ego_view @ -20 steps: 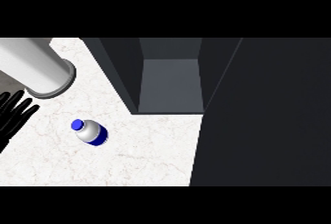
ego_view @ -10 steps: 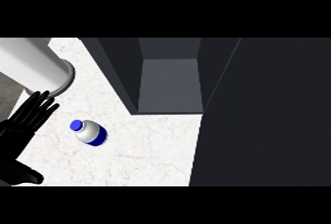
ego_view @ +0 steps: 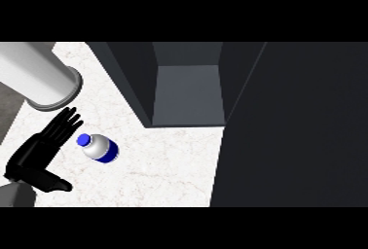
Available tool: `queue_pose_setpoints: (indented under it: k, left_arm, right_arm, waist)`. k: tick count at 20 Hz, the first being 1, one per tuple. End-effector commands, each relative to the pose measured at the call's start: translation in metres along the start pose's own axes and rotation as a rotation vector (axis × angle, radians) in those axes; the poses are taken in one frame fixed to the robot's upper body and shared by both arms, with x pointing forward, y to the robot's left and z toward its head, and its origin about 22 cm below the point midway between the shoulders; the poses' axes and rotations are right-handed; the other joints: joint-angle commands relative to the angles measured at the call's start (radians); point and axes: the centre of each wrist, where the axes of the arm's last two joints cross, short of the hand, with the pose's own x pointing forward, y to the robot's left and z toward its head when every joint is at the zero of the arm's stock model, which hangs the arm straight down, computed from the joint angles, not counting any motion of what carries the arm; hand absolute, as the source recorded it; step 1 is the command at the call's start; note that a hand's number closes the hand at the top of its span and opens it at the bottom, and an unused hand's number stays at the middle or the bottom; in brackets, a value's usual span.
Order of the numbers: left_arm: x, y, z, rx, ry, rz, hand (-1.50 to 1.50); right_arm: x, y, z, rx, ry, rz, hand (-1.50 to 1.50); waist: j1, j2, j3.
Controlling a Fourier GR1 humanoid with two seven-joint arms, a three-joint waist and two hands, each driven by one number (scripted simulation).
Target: Pick up the bottled water, place it into the cabinet and close the cabinet
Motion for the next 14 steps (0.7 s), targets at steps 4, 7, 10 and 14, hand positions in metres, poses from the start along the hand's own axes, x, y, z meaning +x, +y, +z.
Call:
queue_pose_setpoints:
  k: [4, 7, 10, 14]
  left_arm:
    - [-0.032, 0.01, -0.013, -0.006, 0.03, 0.016, -1.5]
    - [-0.06, 0.01, 0.006, -0.015, 0.025, 0.022, -1.5]
    - [-0.081, -0.006, 0.006, -0.002, 0.021, 0.054, -1.5]
    - [-0.07, 0.007, -0.02, 0.035, 0.009, 0.065, -1.5]
  right_arm:
    - [0.011, 0.002, 0.013, -0.037, -0.052, 0.071, -1.5]
    - [0.025, 0.001, 0.003, -0.04, -0.056, 0.075, -1.5]
    - [0.012, 0.005, 0.007, -0.049, -0.046, 0.081, -1.5]
    - [0.005, 0.001, -0.005, -0.027, -0.07, 0.082, -1.5]
  waist:
    - [-0.001, 0.001, 0.0]
    - [-0.002, 0.003, -0.002]
    - [-0.003, 0.001, -0.001]
    - [-0.007, 0.006, -0.001]
